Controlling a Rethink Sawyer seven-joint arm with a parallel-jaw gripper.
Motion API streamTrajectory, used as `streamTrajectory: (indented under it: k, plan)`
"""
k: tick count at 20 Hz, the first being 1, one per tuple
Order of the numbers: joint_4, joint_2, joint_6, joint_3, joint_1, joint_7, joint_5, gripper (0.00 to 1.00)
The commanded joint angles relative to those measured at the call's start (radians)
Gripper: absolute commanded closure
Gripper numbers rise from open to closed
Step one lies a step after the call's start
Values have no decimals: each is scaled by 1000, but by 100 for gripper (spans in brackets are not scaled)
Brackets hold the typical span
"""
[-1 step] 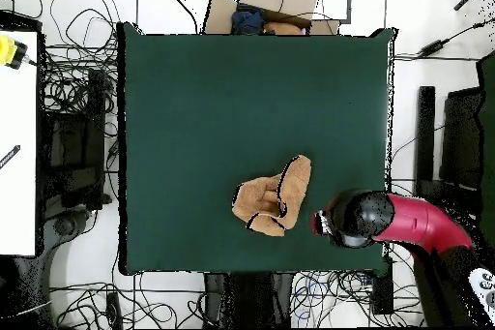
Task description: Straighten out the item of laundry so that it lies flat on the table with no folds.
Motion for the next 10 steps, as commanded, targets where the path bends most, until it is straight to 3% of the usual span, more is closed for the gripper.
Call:
streamTrajectory:
  k: [1,6,10]
  plan:
    - [-83,69,51,84,20,-197,-77,0]
    - [-57,38,51,101,73,-136,-37,0]
    - [3,37,-42,99,122,2,12,0]
